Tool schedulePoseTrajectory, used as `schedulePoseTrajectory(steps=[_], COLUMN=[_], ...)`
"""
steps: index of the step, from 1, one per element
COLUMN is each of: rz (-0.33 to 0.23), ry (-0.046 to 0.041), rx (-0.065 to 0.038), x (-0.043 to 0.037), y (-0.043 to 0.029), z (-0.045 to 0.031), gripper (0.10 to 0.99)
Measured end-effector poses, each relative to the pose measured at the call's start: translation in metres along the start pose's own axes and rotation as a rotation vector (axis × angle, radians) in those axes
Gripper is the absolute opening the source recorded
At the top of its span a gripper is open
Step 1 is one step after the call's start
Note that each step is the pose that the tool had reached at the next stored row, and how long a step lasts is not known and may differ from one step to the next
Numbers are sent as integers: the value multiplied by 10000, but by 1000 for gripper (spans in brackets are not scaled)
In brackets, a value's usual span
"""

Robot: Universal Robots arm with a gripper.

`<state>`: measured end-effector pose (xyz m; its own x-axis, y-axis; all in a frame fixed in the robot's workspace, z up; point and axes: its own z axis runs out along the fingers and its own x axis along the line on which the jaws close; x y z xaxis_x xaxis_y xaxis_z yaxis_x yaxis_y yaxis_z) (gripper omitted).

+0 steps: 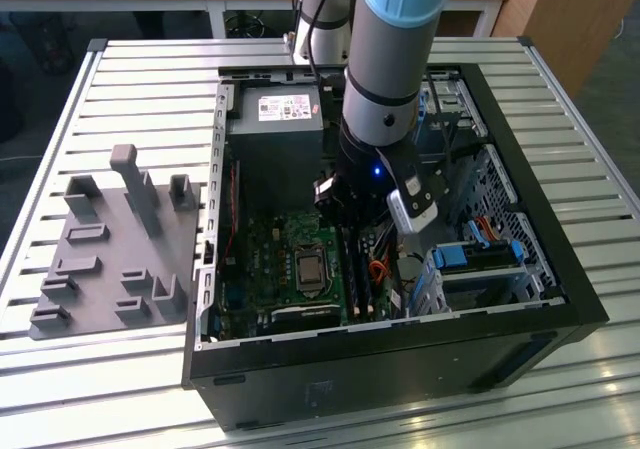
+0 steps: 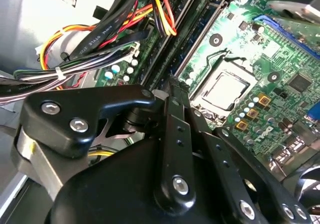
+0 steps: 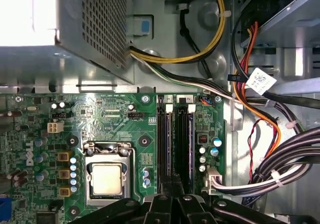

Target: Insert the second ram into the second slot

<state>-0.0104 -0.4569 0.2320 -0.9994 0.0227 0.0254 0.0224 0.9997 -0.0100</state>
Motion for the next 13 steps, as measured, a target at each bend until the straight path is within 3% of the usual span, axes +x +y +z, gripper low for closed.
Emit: schedulePoseTrajectory(steps=[13], rz=[0], ry=[8], rx=[-4], x=[2], y=[0], z=[-82], gripper=[106])
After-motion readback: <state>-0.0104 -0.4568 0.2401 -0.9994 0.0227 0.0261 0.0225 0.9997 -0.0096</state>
